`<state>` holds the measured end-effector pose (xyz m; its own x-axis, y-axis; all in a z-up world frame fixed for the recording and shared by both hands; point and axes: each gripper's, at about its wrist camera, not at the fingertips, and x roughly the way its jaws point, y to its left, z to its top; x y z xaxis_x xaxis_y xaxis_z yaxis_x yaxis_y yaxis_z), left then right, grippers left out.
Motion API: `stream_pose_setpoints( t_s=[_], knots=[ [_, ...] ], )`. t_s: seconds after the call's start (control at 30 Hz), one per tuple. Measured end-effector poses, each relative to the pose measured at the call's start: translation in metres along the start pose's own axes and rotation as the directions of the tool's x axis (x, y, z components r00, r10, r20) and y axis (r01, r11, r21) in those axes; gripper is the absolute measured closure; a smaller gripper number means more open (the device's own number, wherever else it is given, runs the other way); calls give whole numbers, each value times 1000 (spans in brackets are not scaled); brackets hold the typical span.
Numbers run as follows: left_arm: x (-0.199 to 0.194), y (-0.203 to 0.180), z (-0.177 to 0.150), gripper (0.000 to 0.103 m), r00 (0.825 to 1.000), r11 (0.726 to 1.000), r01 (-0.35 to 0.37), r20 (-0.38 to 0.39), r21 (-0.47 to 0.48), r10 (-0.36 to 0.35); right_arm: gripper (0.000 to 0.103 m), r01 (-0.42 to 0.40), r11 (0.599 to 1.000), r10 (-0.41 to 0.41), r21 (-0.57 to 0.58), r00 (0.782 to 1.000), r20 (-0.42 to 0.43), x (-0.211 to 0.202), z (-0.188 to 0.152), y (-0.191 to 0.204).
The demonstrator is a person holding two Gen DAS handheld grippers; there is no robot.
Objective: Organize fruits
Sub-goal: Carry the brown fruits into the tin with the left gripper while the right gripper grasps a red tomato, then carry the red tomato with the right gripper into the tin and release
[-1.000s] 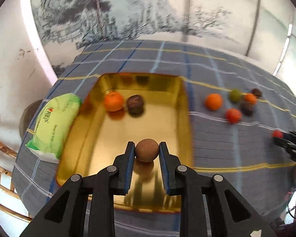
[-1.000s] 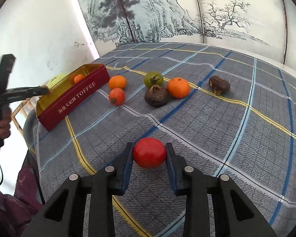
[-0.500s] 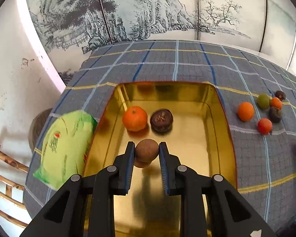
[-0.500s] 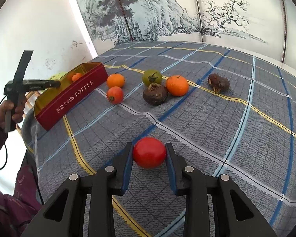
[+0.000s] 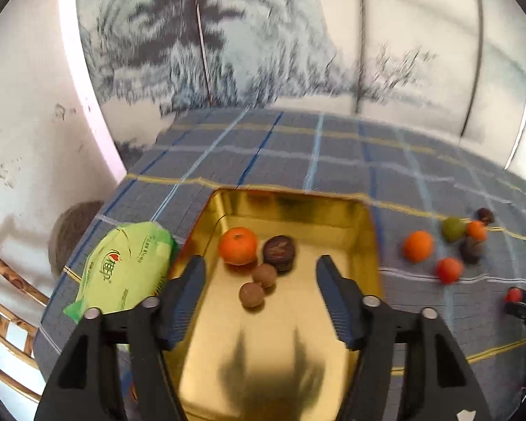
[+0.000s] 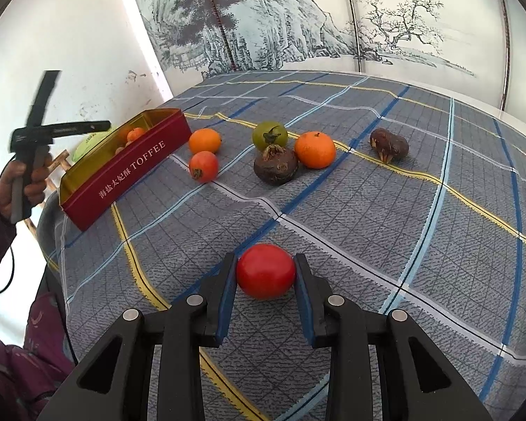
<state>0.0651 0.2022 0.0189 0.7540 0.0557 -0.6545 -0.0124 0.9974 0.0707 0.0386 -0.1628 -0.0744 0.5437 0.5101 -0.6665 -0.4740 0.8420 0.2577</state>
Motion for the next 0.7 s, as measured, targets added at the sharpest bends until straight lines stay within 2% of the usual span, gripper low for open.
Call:
stream_pose_setpoints(
  t_s=[0.03,0.27,0.33,0.47,0.7],
  knots=[
    [-9,-7,-4,34,1000,1000,-4,22,12,4,70,2,1000,-2,-3,1000,-2,1,0,1],
    [-64,-52,-40,31,992,996,-30,123,81,20,70,23,1000,-23,-19,1000,1,0,0,6],
    [-77,-52,-47,31,988,997,-56,149,61,47,70,20,1000,-20,-18,1000,3,-3,2,8],
    [-86,-33,-54,30,987,997,-75,142,-17,77,70,-4,998,6,-61,999,33,-15,15,24],
    [-92,1,-69,30,987,984,-109,104,-144,124,70,-110,978,123,-176,990,63,-12,57,82]
  ],
)
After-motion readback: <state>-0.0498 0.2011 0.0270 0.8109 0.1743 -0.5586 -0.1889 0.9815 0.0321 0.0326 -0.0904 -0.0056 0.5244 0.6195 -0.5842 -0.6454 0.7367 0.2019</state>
